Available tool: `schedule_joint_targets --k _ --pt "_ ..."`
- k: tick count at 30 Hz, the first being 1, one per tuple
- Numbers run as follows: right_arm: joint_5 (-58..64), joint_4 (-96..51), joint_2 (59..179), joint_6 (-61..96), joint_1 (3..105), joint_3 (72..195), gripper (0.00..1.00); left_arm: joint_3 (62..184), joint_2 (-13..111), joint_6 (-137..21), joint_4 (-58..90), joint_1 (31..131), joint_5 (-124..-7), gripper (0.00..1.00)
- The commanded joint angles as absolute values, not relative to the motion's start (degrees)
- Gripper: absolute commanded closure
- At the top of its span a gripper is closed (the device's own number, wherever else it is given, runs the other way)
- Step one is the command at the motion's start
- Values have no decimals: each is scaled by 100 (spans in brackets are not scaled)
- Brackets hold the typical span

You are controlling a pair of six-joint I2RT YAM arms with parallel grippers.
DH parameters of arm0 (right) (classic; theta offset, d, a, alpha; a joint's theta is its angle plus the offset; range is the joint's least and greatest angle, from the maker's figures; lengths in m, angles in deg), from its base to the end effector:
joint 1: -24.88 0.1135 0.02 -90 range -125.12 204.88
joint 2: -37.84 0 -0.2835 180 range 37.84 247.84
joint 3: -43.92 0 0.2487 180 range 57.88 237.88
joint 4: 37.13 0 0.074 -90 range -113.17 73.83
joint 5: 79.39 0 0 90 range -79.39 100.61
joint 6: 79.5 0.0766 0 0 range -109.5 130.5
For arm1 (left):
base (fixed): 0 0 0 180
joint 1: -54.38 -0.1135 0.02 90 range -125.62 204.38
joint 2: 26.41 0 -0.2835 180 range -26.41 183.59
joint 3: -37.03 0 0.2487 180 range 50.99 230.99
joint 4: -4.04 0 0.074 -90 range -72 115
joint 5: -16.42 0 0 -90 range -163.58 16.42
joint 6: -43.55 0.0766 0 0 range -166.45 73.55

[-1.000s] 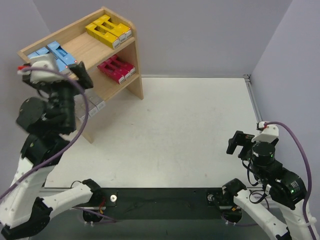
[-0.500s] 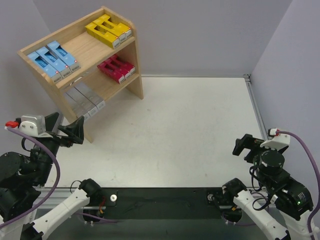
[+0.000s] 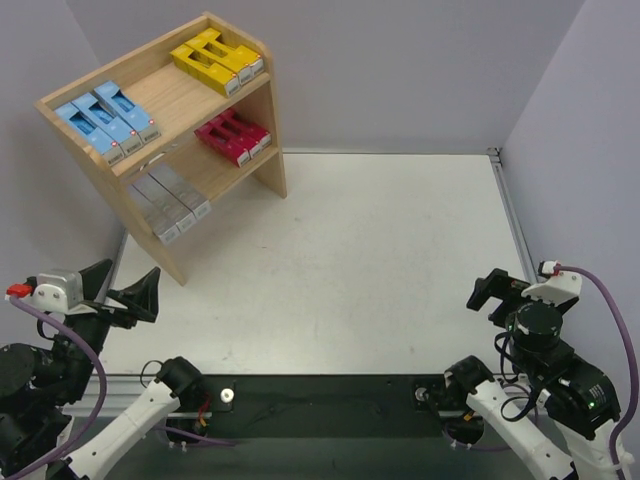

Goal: Place and organize the toothpastes onto the shelf
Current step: Reset both arms

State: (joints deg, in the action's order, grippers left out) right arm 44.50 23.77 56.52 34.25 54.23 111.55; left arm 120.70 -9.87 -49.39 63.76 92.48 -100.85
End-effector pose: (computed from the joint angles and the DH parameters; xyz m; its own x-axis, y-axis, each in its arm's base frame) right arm 0.0640 -0.0130 0.3634 -0.1376 0.3062 -0.9420 0.1355 0.9479 0.2883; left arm 0.0105 0.0364 0.4417 0.0916 -0.1297 -0.9873 0.1959 0.9745 -0.1099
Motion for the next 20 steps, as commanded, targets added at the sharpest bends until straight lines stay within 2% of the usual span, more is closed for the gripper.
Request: schedule_joint_targets --k 1,20 --pt "4778 2280 5463 3327 5468 11132 0 11875 -1041 -5032 6247 9217 -10091 3" --pt "4656 2280 5111 3335 5459 10886 0 11630 -900 -4997 5730 9217 -10135 3"
